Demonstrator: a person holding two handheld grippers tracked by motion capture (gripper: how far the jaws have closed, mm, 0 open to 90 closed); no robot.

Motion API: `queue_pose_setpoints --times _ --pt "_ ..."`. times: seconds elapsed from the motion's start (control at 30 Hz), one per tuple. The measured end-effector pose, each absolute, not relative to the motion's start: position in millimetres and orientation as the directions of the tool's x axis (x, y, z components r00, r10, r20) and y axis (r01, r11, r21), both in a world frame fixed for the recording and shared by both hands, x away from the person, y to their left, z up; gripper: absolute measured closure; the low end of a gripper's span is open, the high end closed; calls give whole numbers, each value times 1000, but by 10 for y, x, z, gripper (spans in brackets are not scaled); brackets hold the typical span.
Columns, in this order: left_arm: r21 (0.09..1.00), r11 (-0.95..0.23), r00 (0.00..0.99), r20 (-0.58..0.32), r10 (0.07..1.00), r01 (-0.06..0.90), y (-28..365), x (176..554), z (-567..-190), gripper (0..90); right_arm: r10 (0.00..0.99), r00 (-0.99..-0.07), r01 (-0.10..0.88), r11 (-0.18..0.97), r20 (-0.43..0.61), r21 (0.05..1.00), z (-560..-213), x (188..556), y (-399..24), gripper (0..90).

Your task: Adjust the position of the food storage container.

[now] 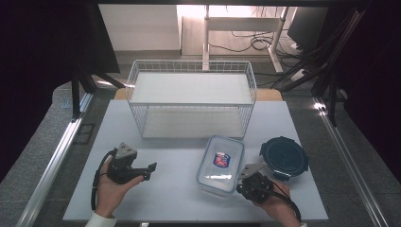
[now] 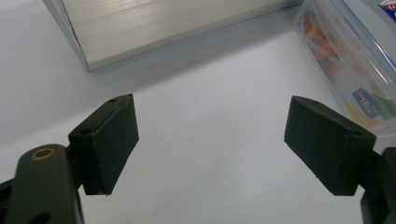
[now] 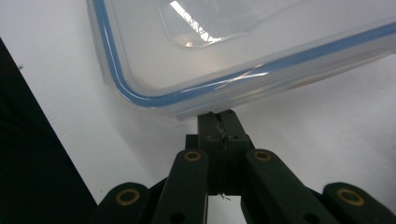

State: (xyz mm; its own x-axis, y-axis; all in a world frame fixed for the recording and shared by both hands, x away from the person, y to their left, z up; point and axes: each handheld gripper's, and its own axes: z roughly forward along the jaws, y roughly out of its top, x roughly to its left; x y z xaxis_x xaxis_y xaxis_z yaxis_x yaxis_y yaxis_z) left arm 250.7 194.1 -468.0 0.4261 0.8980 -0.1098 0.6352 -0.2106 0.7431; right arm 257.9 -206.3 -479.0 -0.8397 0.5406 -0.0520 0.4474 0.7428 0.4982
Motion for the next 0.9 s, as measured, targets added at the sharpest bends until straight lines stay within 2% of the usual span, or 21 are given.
queue_pose_setpoints --times 0.4,0.5,0.9 --pt "746 -201 418 -112 902 635 1977 2504 -4665 175 510 -857 412 760 -68 503 -4815 2499 -1859 890" --pt "745 -196 412 -115 904 638 1991 2509 -4673 175 501 -863 399 757 -66 518 -4851 2436 -1639 890" --pt "738 -197 406 -113 907 645 2004 2521 -4694 175 491 -870 394 740 -37 546 -4925 2428 -1205 890"
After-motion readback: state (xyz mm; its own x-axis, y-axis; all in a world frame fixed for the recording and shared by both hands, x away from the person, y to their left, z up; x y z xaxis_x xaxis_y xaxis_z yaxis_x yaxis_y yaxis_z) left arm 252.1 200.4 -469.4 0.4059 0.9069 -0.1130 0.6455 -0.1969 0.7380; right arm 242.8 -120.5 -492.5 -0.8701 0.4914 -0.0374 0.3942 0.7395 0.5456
